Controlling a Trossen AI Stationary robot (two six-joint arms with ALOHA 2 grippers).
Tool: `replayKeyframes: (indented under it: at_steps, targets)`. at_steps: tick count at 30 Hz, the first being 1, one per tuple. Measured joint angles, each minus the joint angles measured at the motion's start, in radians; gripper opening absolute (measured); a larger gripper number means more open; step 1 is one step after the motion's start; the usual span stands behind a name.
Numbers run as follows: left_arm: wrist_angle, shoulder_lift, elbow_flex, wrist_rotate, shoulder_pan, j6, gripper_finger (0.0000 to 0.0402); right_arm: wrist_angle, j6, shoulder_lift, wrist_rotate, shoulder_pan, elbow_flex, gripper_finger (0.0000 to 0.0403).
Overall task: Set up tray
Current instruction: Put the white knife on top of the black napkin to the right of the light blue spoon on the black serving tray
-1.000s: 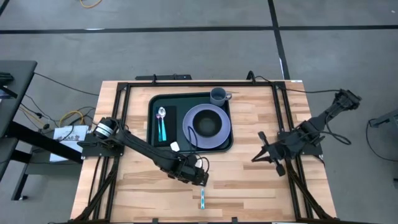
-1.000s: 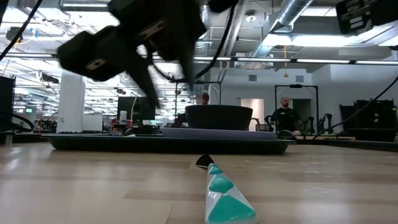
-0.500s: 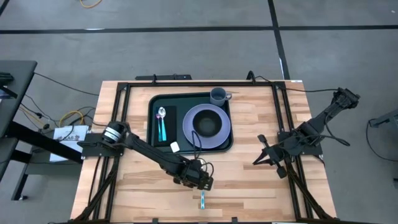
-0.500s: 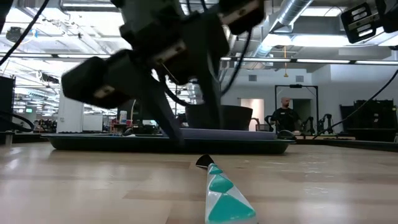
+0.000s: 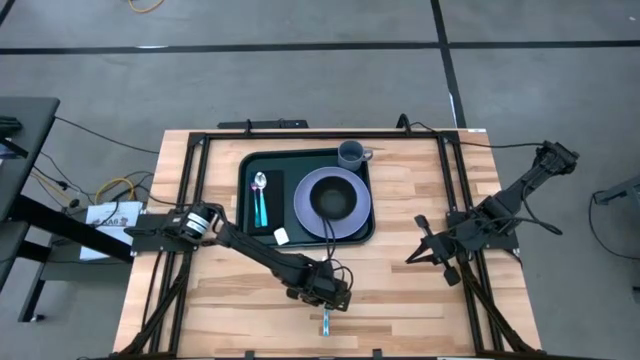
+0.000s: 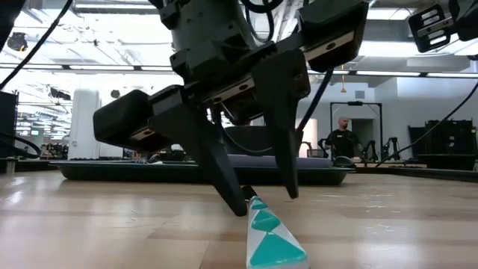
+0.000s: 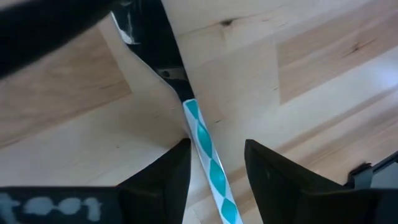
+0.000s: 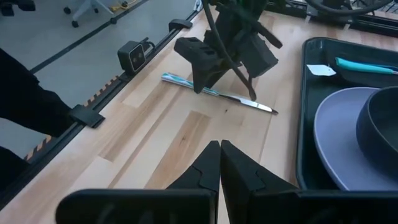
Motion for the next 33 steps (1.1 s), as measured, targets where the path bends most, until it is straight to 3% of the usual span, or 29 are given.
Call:
replayKeyframes:
  at_steps: [6,16,23,33]
  targets:
    - [-0.088,0.012,0.012,-0.002,-0.002,0.022,0.0122,0.000,0.002,0.000,0.022,0.000,0.000,0.0005]
    - [-0.137,0.014,0.012,-0.044,-0.017,0.041,0.0013,0.000,0.001,0.000,0.053,0.000,0.000,0.0005]
    - [-0.208,0.010,0.012,-0.037,-0.023,0.015,0.0022,0.000,0.000,0.000,0.072,0.000,0.000,0.0005]
    - [-0.331,-0.033,0.006,-0.071,-0.027,0.011,0.0004,0.000,0.000,0.000,0.086,0.000,0.000,0.0005]
